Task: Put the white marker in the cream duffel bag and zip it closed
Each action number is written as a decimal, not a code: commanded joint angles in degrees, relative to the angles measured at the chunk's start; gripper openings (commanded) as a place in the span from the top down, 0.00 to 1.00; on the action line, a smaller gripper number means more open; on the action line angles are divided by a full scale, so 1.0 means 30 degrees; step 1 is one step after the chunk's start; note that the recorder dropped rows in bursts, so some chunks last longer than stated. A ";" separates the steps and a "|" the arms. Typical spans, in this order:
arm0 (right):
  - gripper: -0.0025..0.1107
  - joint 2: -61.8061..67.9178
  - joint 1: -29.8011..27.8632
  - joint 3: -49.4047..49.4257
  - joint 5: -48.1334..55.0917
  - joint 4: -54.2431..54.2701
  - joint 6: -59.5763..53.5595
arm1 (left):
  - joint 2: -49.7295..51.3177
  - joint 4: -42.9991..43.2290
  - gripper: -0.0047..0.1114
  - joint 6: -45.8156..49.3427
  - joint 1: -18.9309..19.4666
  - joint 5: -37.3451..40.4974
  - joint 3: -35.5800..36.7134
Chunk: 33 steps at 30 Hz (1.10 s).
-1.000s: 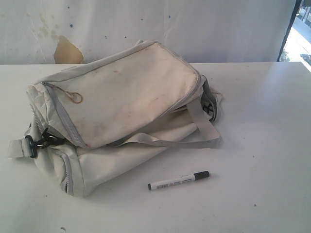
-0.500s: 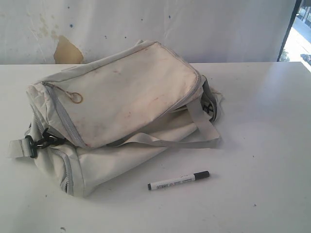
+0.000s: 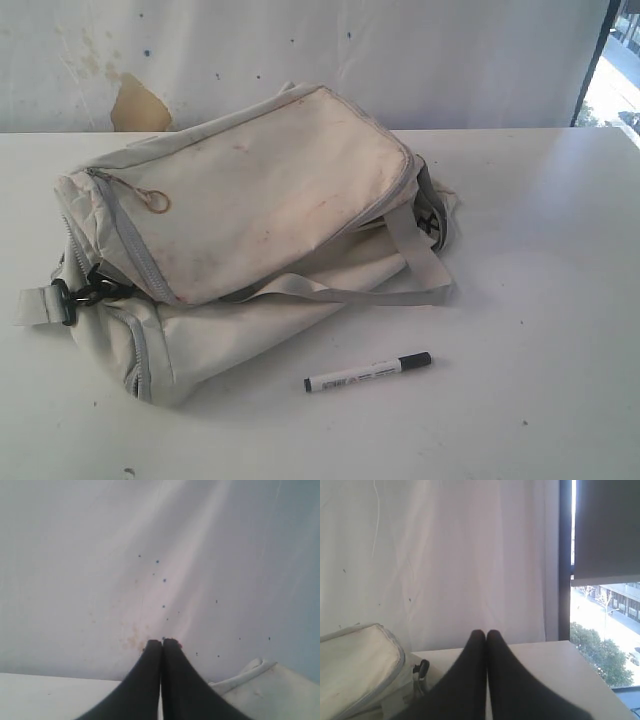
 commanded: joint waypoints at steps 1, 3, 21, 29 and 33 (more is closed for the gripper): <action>0.98 -0.0101 0.0020 -0.1013 0.1489 0.0019 -0.0056 | -0.0051 -0.0226 0.96 -0.0088 -0.0102 0.1875 -0.1841; 0.98 -0.0101 0.0020 -0.1409 0.2483 0.0019 -0.0056 | -0.0051 -0.0106 0.96 0.0027 -0.0102 0.2367 -0.2392; 0.98 0.8670 0.0020 -0.5031 0.3303 0.0019 -0.0056 | 0.4910 0.0321 0.94 -0.0049 -0.0102 0.2865 -0.2858; 0.77 1.2978 0.0861 -0.6329 0.3397 0.5727 -0.5472 | 0.9172 -0.0133 0.61 -0.1306 -0.0102 0.3240 -0.3021; 0.69 1.4906 0.1645 -0.7244 0.4408 0.9092 -0.8062 | 1.1538 -0.0993 0.59 -0.2226 -0.0102 0.4689 -0.4086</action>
